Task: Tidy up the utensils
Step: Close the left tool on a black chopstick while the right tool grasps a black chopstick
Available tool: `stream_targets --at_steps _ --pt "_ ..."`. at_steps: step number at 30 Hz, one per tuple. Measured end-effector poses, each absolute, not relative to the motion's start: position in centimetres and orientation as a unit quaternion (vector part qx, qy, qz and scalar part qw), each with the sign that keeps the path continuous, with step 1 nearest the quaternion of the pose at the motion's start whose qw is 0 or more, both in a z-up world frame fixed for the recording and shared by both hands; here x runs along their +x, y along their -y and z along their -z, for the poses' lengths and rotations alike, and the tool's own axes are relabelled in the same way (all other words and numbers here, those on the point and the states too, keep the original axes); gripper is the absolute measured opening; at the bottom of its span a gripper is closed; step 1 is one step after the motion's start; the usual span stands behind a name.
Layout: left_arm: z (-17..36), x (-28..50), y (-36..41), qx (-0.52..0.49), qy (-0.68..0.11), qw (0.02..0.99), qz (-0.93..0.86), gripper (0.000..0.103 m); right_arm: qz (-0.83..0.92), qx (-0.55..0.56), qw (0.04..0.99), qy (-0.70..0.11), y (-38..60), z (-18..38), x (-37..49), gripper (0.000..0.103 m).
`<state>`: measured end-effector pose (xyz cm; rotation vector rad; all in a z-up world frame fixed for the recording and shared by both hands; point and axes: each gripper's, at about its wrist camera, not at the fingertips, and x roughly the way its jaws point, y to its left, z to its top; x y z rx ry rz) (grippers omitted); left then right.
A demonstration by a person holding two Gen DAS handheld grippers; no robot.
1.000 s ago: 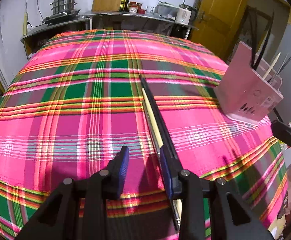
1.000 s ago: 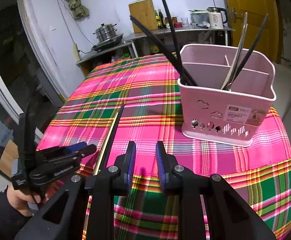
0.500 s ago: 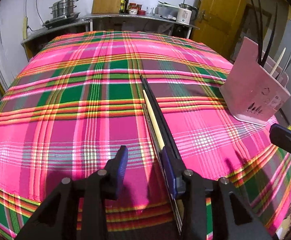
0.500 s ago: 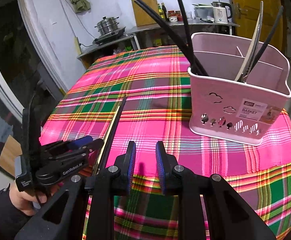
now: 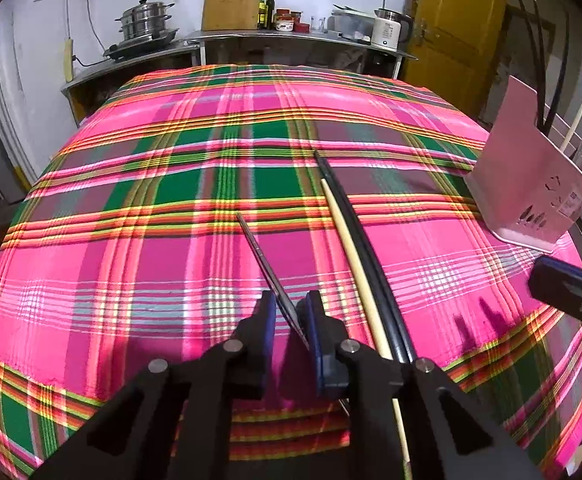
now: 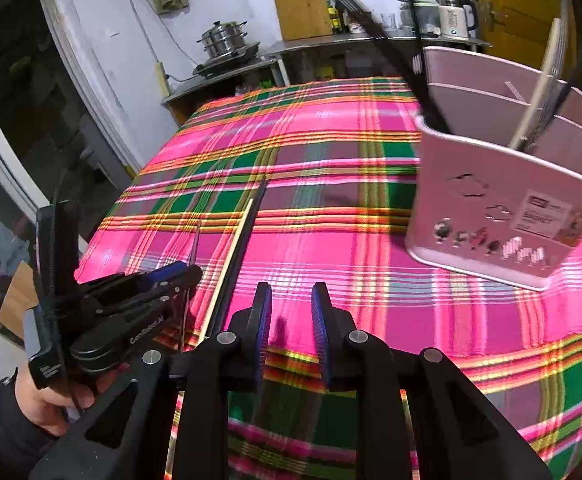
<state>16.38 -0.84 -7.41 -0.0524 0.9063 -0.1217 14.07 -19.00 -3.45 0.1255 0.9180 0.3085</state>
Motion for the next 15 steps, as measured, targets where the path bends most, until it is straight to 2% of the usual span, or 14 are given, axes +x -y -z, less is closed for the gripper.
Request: stream_targets --at_steps 6,15 --pt "7.5 16.2 -1.0 -0.044 -0.442 0.894 0.063 0.013 -0.165 0.061 0.873 -0.456 16.9 4.9 16.1 0.021" --pt "7.7 16.3 -3.3 -0.074 -0.445 0.89 0.073 0.012 -0.177 0.046 0.856 -0.484 13.4 7.4 19.3 0.021"
